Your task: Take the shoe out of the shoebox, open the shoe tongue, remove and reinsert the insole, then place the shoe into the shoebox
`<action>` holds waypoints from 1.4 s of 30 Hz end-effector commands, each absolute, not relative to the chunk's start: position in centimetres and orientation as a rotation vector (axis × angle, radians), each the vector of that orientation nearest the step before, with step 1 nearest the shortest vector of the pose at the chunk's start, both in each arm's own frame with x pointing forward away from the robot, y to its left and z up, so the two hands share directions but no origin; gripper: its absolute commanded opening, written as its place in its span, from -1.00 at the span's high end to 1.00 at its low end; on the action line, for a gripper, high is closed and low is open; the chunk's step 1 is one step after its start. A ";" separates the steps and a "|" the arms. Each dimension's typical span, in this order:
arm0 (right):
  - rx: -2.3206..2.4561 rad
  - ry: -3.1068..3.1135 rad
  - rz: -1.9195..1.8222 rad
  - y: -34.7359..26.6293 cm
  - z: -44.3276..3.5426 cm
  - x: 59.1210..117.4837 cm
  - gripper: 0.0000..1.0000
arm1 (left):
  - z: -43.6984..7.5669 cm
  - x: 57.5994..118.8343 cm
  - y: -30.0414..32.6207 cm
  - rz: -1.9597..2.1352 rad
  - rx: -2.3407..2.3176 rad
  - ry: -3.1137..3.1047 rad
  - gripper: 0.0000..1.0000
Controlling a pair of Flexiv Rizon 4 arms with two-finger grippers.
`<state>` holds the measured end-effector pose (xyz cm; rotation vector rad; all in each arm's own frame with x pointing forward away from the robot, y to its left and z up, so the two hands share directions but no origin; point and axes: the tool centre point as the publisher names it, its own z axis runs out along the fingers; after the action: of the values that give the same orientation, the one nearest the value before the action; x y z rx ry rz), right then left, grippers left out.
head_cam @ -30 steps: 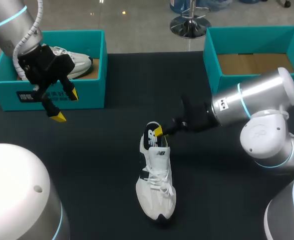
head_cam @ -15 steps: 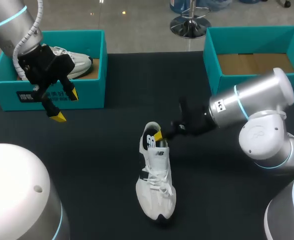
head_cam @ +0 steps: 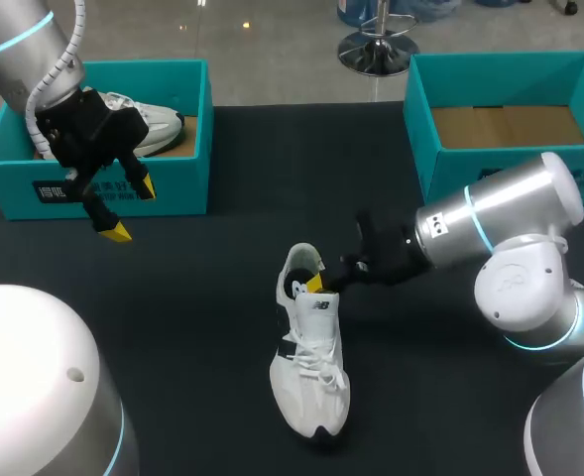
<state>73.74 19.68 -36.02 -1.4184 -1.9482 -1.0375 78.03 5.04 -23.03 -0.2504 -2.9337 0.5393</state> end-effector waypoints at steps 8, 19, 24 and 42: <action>-1.442 -2.014 -1.023 19.7 -33.7 74.3 -1.00 | -23.0 78.0 5.1 0.537 -0.250 -2.935 -1.00; -1.453 -2.107 -1.043 19.3 -30.9 75.7 -1.00 | -23.0 78.0 5.1 0.537 -0.250 -2.935 -1.00; -1.535 -2.189 -0.963 18.9 -29.2 76.1 -1.00 | -23.0 78.0 5.1 0.537 -0.250 -2.935 -1.00; -2.076 -2.428 -0.558 19.1 -28.1 72.9 -1.00 | -23.0 78.0 5.1 0.537 -0.250 -2.935 -1.00</action>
<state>73.89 18.57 -28.10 -1.7608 -2.2128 -0.8298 78.02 5.04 -23.03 -0.2504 -2.9337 0.5392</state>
